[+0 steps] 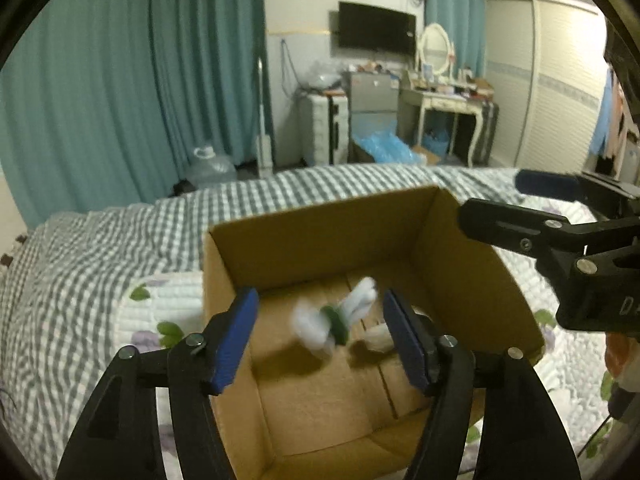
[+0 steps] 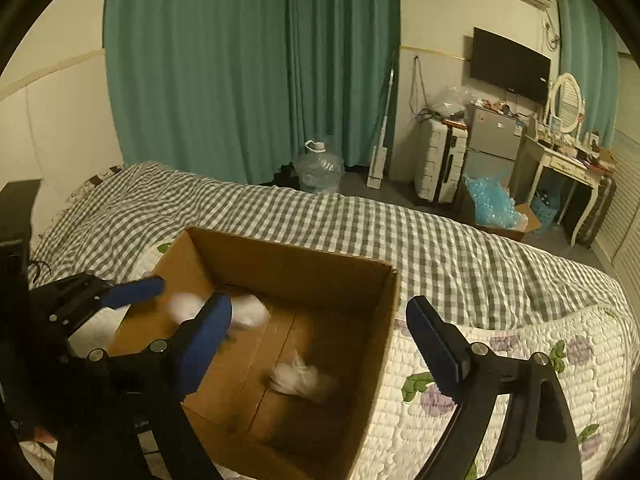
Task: Organize soft objects
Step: 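Open both grippers to drop the cloth and plush ring into the box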
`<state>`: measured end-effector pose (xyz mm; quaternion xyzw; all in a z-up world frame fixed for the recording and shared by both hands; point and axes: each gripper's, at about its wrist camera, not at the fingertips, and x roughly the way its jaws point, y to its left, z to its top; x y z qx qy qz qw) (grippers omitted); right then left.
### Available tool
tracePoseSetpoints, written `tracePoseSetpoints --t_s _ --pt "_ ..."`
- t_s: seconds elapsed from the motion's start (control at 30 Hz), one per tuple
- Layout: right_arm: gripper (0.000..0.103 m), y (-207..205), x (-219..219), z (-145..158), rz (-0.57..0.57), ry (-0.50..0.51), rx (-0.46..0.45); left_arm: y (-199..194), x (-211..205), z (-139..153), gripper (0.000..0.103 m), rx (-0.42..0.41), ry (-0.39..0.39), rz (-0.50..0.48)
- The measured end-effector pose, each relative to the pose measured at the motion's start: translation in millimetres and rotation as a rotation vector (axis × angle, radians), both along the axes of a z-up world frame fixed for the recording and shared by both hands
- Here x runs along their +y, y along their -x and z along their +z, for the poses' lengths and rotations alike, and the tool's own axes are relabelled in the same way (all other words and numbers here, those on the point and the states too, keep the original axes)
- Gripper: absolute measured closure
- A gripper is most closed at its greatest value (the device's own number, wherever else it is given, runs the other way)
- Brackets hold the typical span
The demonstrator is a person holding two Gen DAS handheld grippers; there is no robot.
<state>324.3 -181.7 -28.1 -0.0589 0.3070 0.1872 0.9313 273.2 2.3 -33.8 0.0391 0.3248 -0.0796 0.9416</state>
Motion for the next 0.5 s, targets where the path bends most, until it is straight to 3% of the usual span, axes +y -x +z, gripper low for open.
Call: tracePoseSetpoints --t_s 0.17,0.33,0.4,0.5 --pt "0.011 17.2 -16.5 23.4 -0.051 -0.011 -0.043 15.2 1.3 20.5 0.036 -0.040 -0.009 0.027" --pt "0.009 64.1 -30.8 71.9 -0.057 0.001 -0.114 56.3 -5.9 71.5 0.034 -0.135 -0.021 0.016" --pt "0.008 88.8 -33.4 94.9 -0.051 0.025 -0.156 81.3 -9.7 95.4 0.017 -0.183 -0.022 0.014" --pt "0.004 135.3 -36.5 130.7 -0.052 0.059 -0.229 120.8 -12.4 124.9 0.010 -0.261 -0.010 0.004"
